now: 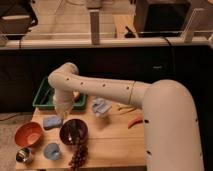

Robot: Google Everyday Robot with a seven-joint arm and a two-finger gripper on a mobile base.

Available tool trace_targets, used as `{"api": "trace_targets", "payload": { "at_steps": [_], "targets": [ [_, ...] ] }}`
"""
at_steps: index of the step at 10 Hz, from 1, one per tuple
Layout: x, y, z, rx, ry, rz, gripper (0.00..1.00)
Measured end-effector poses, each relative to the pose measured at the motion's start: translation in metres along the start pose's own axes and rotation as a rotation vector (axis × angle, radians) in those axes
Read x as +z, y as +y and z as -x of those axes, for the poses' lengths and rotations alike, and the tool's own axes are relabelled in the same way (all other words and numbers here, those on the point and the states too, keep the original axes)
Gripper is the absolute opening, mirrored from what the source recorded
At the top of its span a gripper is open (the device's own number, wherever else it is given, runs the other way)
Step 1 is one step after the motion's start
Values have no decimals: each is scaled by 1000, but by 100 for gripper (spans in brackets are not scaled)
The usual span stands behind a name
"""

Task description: Place fork in red bowl

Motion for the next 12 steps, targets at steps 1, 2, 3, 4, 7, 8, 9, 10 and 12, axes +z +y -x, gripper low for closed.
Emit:
{"api": "trace_targets", "payload": {
  "at_steps": [1, 2, 3, 4, 7, 8, 9, 10, 12],
  "targets": [
    [3, -6, 0, -18, -12, -10, 0],
    [6, -13, 1, -34, -23, -19, 0],
    [12, -26, 5, -58, -40, -28, 0],
    [17, -37, 8, -78, -53, -37, 0],
    [36, -69, 17, -152, -101, -60, 0],
    [42, -83, 23, -188, -115, -68, 0],
    [43, -90, 25, -206, -121, -75, 0],
    [45, -97, 26, -229, -129, -82, 0],
    [51, -120, 36, -290, -149, -99, 0]
  ]
}}
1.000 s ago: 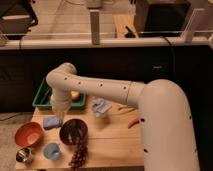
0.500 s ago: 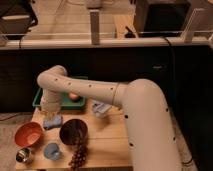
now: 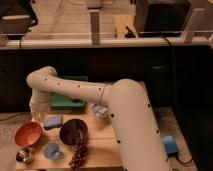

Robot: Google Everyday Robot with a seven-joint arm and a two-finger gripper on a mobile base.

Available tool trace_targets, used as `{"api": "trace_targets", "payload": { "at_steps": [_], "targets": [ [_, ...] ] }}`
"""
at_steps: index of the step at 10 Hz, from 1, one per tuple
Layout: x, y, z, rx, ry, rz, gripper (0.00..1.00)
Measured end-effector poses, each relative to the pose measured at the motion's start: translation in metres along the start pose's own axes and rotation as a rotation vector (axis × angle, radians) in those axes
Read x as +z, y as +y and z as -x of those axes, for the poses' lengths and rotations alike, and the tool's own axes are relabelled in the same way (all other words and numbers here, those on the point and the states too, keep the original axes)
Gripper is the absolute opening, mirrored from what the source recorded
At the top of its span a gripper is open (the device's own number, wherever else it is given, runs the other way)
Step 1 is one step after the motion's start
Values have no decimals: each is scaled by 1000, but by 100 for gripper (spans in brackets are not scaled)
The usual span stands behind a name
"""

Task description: Place fork in red bowl

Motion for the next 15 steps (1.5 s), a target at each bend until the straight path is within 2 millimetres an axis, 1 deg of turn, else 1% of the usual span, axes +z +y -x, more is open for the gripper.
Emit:
{"api": "trace_targets", "payload": {
  "at_steps": [2, 4, 5, 6, 8, 9, 12, 13, 14, 15],
  "targets": [
    [11, -16, 3, -46, -17, -1, 0],
    [33, -32, 13, -117, -48, 16, 0],
    [39, -38, 16, -136, -60, 17, 1],
    [44, -39, 18, -150, -68, 19, 8],
    [48, -39, 17, -166, -68, 17, 27],
    [51, -40, 17, -177, -68, 18, 39],
    [56, -41, 15, -194, -69, 19, 69],
    [58, -41, 16, -202, -70, 24, 77],
    [59, -41, 16, -208, -70, 28, 80],
    [58, -41, 16, -211, -68, 31, 80]
  ]
}}
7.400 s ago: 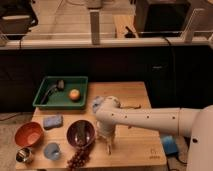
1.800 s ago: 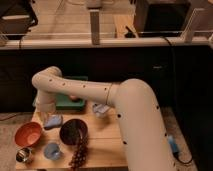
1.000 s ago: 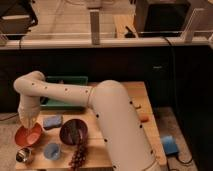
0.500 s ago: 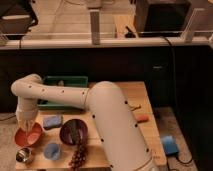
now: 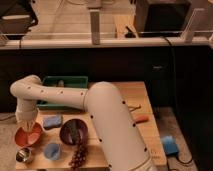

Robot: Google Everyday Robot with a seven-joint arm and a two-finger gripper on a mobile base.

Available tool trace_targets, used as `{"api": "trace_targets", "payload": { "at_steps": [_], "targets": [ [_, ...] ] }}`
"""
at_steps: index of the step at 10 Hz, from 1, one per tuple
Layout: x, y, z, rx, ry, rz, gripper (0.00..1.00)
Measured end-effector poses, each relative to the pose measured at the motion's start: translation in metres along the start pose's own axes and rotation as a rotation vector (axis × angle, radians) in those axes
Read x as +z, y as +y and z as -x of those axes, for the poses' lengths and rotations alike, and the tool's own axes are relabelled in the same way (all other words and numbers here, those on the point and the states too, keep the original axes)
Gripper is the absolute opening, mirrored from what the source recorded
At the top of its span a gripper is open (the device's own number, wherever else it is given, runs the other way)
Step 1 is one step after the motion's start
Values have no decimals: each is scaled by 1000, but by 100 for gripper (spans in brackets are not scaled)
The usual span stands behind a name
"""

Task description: Place fork in red bowl

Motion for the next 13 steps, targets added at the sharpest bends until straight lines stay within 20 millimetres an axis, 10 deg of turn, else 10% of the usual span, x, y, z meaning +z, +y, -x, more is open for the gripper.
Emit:
{"api": "trace_targets", "payload": {
  "at_steps": [13],
  "targets": [
    [-1, 1, 5, -10, 32, 7, 80]
  ]
}}
